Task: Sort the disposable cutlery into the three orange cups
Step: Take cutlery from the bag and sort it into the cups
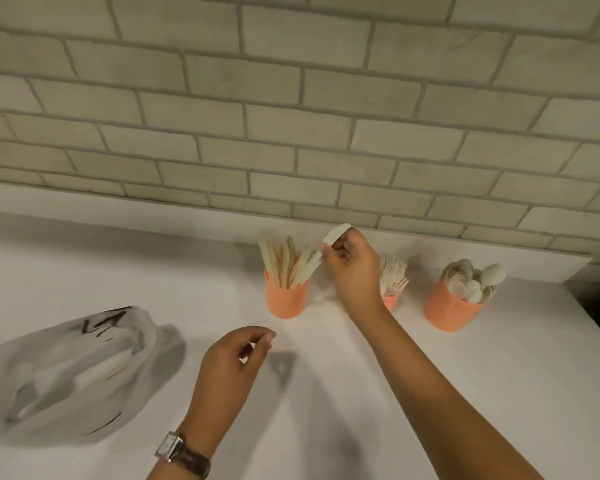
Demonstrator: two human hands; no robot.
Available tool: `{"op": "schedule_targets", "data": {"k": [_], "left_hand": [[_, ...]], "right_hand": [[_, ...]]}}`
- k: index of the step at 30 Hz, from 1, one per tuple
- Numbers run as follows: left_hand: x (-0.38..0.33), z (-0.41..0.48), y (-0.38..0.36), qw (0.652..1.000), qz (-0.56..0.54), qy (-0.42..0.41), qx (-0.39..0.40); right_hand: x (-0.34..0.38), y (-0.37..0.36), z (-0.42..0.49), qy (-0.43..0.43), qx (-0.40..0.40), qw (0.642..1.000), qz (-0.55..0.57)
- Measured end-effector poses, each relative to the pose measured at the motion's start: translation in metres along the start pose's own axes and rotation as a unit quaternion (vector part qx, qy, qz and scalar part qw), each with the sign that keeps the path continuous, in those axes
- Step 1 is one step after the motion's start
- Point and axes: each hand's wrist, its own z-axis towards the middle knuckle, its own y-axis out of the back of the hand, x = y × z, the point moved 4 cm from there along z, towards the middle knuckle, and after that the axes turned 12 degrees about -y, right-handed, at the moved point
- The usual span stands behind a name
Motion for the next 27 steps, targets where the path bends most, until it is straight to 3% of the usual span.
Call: {"op": "schedule_targets", "data": {"k": [4, 10, 19, 24, 27], "left_hand": [[0.016, -0.020, 0.029, 1.000, -0.001, 0.028, -0.012], [0.023, -0.035, 0.050, 0.998, -0.010, 0.062, -0.021], [0.013, -0.055, 0.101, 0.998, 0.034, 0.050, -0.025], [0.034, -0.057, 0.161, 0.992, 0.122, 0.004, -0.045], [0.054, -0.052, 0.208, 0.968, 0.227, -0.047, -0.097]], "right_hand": [[-0.025, -0.047, 0.018, -0.017, -0.021, 0.991, -0.128], [-0.070, -0.075, 0.021, -0.128, 0.050, 0.957, -0.255], [-0.047, -0.043, -0.024, -0.083, -0.056, 0.987, -0.125], [-0.041, -0.063, -0.088, -0.050, 0.021, 0.989, -0.138], [-0.038, -0.095, -0.124, -0.066, 0.086, 0.986, -0.129]]}}
